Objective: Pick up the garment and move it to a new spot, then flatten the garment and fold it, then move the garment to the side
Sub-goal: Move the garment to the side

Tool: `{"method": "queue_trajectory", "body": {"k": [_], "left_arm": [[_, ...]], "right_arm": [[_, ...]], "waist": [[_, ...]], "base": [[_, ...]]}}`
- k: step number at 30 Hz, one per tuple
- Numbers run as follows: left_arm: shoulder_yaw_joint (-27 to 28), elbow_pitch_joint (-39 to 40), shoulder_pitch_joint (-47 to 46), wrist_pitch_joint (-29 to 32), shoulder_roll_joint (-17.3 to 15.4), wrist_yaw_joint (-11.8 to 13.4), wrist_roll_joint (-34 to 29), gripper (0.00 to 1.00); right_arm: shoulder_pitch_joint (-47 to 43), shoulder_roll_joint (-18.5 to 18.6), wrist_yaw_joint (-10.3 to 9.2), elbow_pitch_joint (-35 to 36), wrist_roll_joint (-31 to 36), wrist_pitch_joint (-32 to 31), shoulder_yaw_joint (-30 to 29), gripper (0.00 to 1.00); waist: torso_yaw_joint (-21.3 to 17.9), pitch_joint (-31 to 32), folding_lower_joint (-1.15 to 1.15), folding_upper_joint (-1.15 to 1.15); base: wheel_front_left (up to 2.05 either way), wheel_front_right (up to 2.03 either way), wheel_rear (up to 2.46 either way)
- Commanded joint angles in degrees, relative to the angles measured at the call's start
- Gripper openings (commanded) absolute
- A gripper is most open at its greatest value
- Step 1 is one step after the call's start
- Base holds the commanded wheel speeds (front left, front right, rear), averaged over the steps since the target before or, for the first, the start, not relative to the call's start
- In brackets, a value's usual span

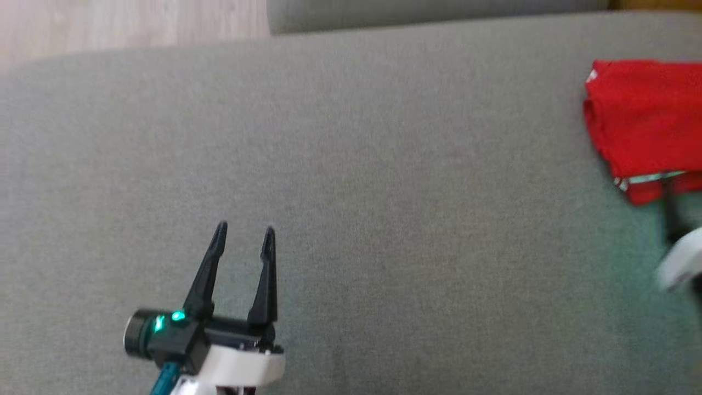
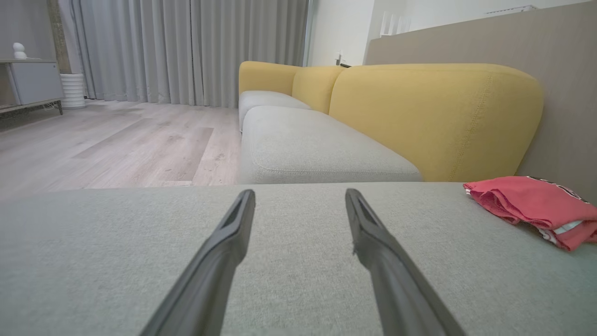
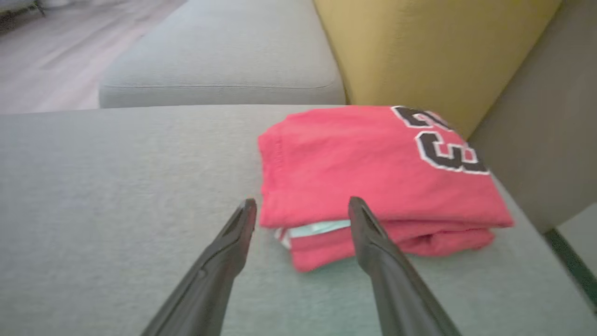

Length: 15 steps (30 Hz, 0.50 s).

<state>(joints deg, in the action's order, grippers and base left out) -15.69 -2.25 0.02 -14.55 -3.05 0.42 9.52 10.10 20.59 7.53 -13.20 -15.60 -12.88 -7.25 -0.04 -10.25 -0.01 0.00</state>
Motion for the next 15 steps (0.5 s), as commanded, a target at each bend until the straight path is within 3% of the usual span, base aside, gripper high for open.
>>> {"method": "queue_trajectory", "body": {"k": [1, 6, 8, 12, 15], "left_arm": [[2.0, 1.2, 0.1, -0.4, 0.2, -0.3, 0.2, 1.0], [2.1, 0.1, 3.0, -0.4, 0.2, -0.1, -0.3, 1.0], [2.2, -0.1, 3.8, -0.4, 0.2, -0.1, -0.4, 1.0], [2.8, -0.7, 6.1, -0.4, 0.2, 0.2, -0.8, 1.0], [3.4, -1.2, 7.5, -0.4, 0.2, 0.4, -0.9, 1.0]], "right_arm": [[-1.3, 0.0, -0.04, 2.1, -0.6, 2.0, 2.8, 1.0], [-6.8, -4.5, -0.04, 0.0, -5.5, 9.1, 10.4, 1.0], [-7.7, -4.7, -0.04, -0.3, -6.5, 10.9, 12.7, 1.0], [-9.4, -4.7, -0.04, -2.0, -7.7, 20.4, 21.1, 1.0], [-10.1, -5.9, -0.04, -4.7, -6.4, 26.2, 24.2, 1.0]], "waist": [[0.6, 4.0, 0.01, 0.0], [2.3, 9.0, 0.01, 0.0], [2.5, 9.8, 0.01, 0.0], [3.1, 12.0, 0.01, 0.0], [3.5, 13.4, 0.01, 0.0]], "base": [[0.0, 0.0, 0.0], [0.0, 0.0, 0.0], [0.0, 0.0, 0.0], [0.0, 0.0, 0.0], [0.0, 0.0, 0.0]]}}
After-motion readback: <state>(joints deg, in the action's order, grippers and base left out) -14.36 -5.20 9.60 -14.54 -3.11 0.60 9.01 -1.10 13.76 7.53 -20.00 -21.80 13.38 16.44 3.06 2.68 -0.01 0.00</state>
